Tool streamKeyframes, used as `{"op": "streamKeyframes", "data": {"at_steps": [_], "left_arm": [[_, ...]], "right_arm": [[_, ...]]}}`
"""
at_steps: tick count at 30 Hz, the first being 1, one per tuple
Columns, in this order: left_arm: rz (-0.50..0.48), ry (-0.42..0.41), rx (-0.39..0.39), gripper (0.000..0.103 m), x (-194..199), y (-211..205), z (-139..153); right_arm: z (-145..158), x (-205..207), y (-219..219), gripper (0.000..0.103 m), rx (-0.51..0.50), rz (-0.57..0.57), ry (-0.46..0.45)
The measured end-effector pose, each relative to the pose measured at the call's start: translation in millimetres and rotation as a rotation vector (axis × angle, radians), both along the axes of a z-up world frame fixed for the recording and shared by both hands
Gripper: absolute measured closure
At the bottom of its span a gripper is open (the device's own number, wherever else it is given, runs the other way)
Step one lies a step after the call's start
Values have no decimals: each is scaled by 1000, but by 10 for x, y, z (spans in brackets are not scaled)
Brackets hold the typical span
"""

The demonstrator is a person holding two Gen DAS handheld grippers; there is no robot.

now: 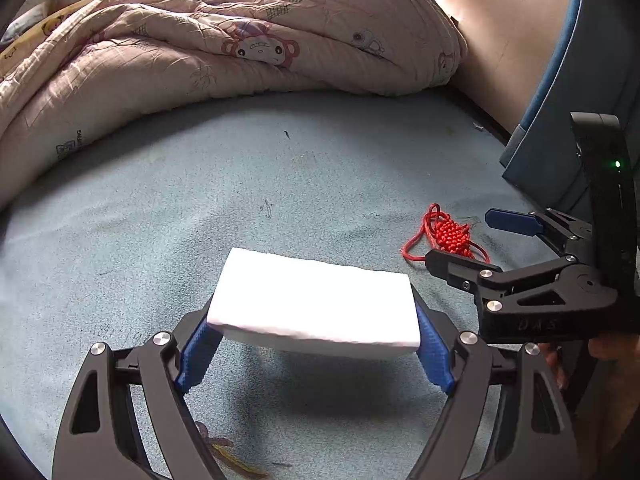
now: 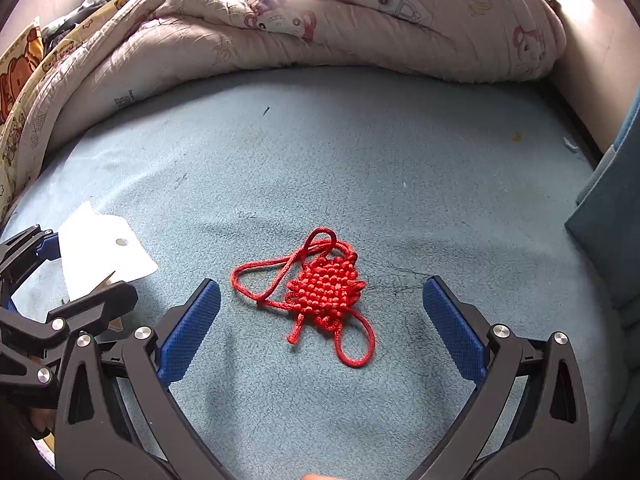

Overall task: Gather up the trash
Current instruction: 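Grasp the white foam block with the left tool while the right tool grasps the red knotted cord, then carry foam block and red cord over the white bin and open both tools to drop them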

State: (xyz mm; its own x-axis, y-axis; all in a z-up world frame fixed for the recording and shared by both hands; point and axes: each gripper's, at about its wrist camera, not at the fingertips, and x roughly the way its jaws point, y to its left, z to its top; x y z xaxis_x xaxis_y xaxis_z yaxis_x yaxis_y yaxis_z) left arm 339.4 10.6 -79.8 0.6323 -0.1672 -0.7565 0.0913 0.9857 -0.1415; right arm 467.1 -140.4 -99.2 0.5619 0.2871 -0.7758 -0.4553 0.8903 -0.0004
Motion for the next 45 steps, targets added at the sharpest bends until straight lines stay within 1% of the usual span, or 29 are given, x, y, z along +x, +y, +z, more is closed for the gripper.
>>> {"op": "streamKeyframes", "data": {"at_steps": [2, 3, 4, 5, 7, 10, 12, 15, 21, 25, 29, 36, 40, 45], "left_arm": [[-2, 1, -7, 21, -7, 2, -18], [-4, 0, -11, 21, -9, 1, -26], [-6, 1, -14, 21, -15, 0, -32], [-7, 0, -16, 21, -26, 2, -36], [-8, 2, -18, 21, -53, 0, -41], [-7, -4, -21, 21, -119, 4, -13], [-9, -12, -23, 21, -177, 4, 29], [-11, -24, -20, 21, -288, 9, 98], [-15, -36, -8, 21, -578, -38, 197], [-13, -48, -10, 21, -825, -51, 279], [-11, -65, -8, 21, -1095, -65, 386], [-17, -93, 7, 21, -1590, -135, 543], [-17, -105, 12, 21, -1895, -168, 588], [-18, -111, 21, 21, -2269, -219, 570]], "right_arm": [[-88, 12, 45, 20, -33, 11, 7], [-96, -11, 50, 24, -32, 22, -13], [-94, -28, 53, 35, -26, 36, -15], [-88, -56, 62, 51, -24, 54, -17], [-70, -105, 79, 74, -22, 77, -8], [-72, -178, 99, 76, -27, 102, 5], [-67, -244, 86, 77, -1, 125, 20], [-15, -456, 98, 77, 6, 143, -18], [206, -851, 46, 77, 14, 155, -73], [336, -1107, 4, 77, 15, 160, -94], [478, -1430, -31, 77, -6, 169, -144], [701, -1981, -154, 77, 3, 193, -200], [760, -2321, -250, 77, 15, 206, -224], [744, -2740, -361, 77, 31, 227, -250]]}}
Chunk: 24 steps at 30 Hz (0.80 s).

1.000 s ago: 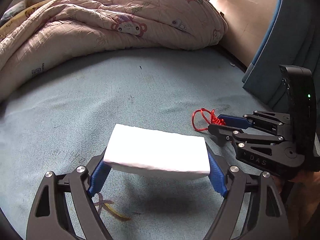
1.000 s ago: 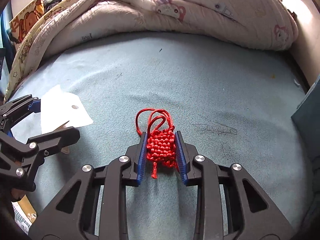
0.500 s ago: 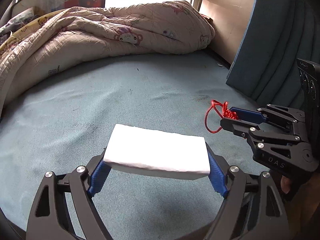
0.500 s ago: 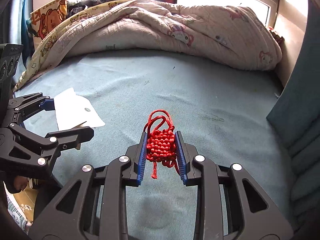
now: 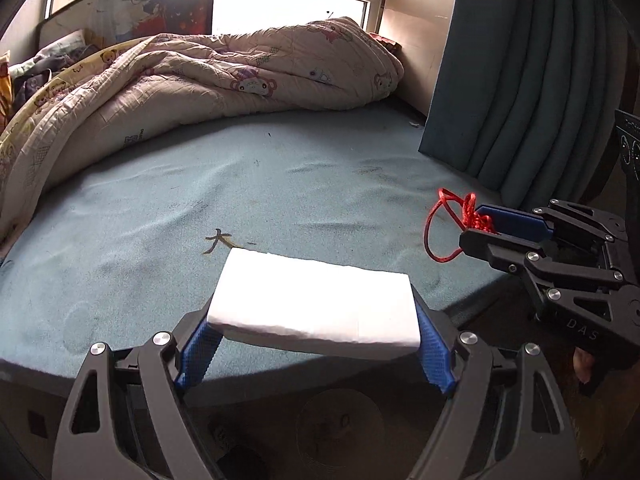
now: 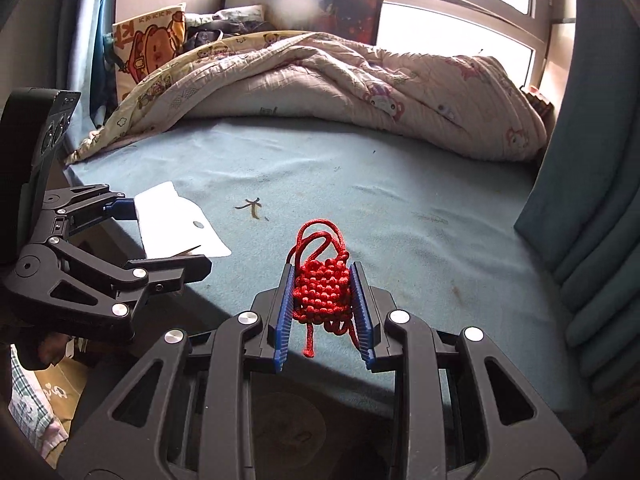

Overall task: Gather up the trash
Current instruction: 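Carry foam block and red cord over the white bin and open both tools to drop them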

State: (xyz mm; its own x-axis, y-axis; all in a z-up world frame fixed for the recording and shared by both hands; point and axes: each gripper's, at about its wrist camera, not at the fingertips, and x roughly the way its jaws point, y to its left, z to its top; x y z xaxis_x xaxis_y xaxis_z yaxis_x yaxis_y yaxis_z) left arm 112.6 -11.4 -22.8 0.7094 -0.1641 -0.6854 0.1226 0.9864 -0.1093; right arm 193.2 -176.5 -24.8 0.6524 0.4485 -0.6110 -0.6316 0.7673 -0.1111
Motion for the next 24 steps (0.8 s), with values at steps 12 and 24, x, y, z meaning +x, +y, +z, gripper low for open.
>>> {"op": "streamKeyframes", "data": {"at_steps": [12, 24], "left_arm": [[-24, -18, 13, 21, -881, -247, -231], [-54, 92, 10, 21, -1225, -410, -1408]], "right_arm": [[-351, -907, -345, 77, 42, 29, -16], [-1656, -1233, -406, 77, -13, 63, 144]]}}
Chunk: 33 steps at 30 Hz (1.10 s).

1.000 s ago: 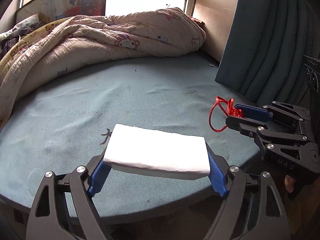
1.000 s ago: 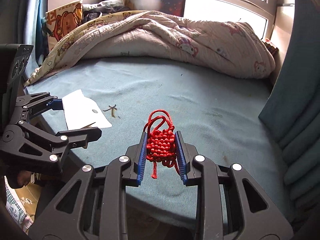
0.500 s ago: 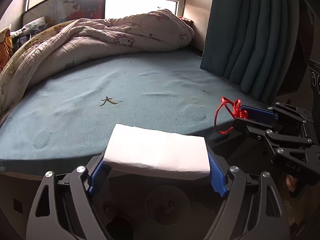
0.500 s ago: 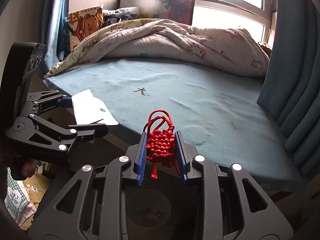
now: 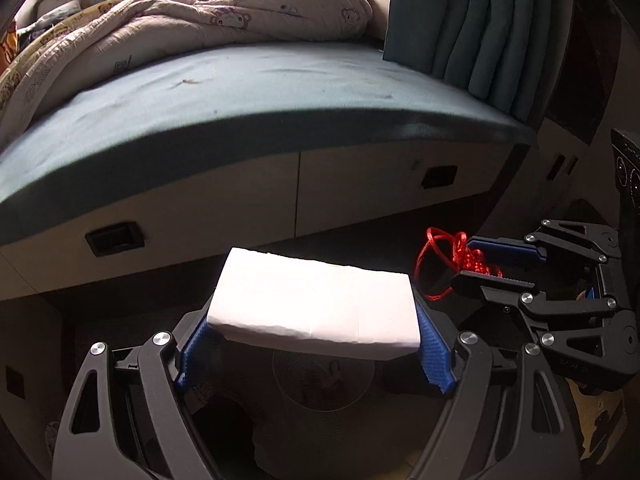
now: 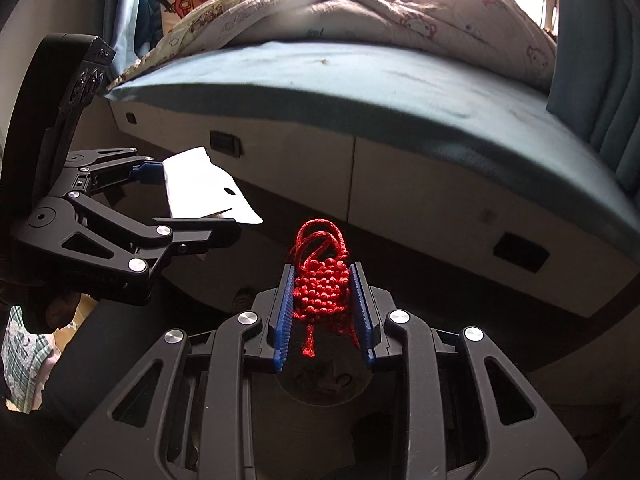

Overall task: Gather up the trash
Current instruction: 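Carry foam block and red cord over the white bin and open both tools to drop them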

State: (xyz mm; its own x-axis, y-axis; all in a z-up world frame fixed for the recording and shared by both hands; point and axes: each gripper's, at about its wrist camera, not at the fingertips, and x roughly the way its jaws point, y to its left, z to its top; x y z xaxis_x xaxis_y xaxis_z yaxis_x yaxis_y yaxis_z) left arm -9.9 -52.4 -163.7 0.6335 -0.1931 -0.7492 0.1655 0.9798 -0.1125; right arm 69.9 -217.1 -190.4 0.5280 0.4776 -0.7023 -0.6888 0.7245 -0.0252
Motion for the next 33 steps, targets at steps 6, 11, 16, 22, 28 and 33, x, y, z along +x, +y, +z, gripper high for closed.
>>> {"op": "streamKeyframes", "data": {"at_steps": [6, 11, 16, 22, 28, 33], "left_arm": [[15, 147, -12, 21, 92, 67, -966], [3, 262, -59, 21, 204, 47, -1651], [-39, 318, -62, 21, 350, -143, -2115], [-70, 380, -42, 21, 512, -263, -2568], [-88, 431, -9, 21, 595, -225, -2796], [-86, 425, 14, 8, 620, -300, -2811]], "right_arm": [[-840, 63, 4, 77, -60, 5, 124], [-1377, 220, -5, 77, -113, -14, 206], [-1723, 424, -33, 77, -137, -32, 270], [-2017, 636, 49, 77, -134, -36, 315], [-2300, 816, 173, 77, -168, -37, 343], [-2384, 932, 182, 77, -166, -54, 370]]}}
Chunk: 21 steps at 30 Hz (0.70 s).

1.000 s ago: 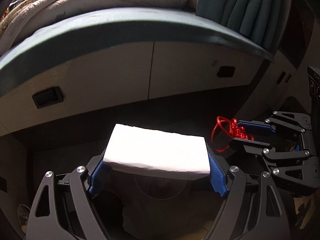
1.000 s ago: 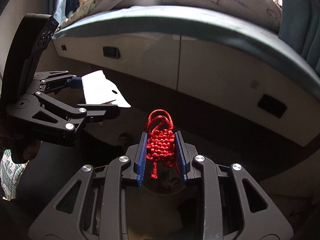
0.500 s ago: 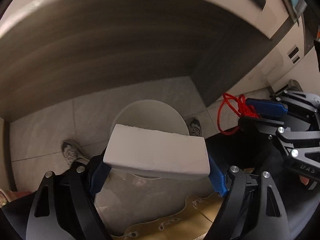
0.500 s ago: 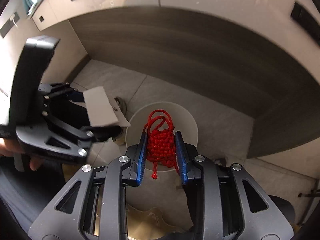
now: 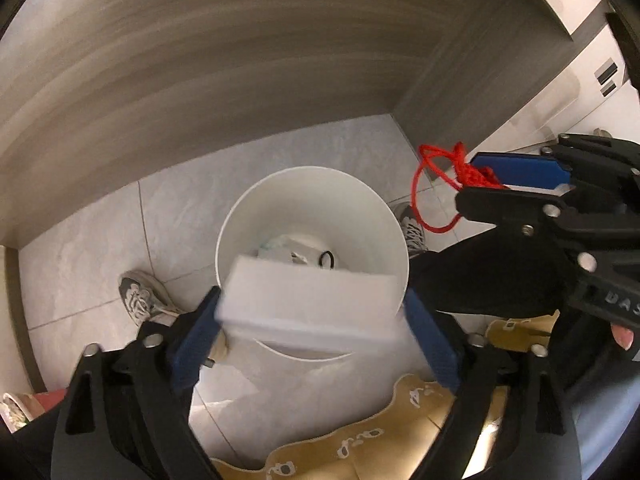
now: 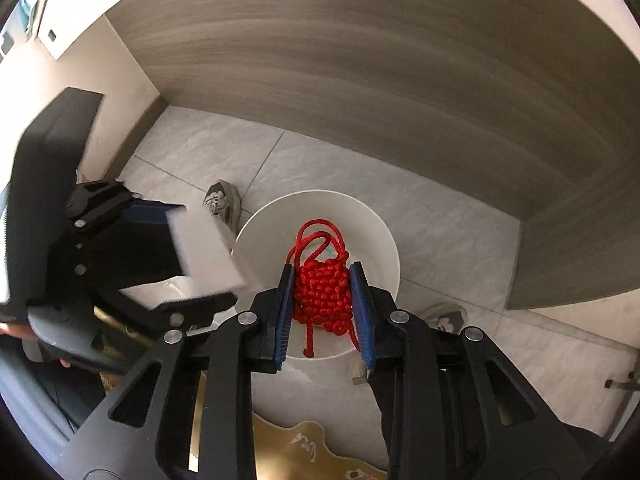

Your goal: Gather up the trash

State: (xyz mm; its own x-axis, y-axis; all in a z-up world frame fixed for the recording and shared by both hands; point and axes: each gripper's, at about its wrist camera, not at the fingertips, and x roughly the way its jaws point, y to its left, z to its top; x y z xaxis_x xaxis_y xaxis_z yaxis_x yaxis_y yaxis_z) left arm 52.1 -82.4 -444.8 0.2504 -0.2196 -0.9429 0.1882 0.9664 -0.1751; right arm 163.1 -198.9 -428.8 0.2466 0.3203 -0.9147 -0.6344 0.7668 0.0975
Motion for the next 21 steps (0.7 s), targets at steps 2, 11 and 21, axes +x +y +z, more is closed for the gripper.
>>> {"op": "streamKeyframes", "data": {"at_steps": [2, 11, 21], "left_arm": [[9, 4, 4, 6, -3, 15, -1], [193, -25, 33, 6, 47, 457, 197], [294, -79, -24, 6, -3, 845, 422]], "right_arm": [[-23, 14, -25, 77, 4, 0, 6], [-61, 19, -8, 77, -7, 32, 13], [-57, -21, 141, 44, -28, 68, -10]]}}
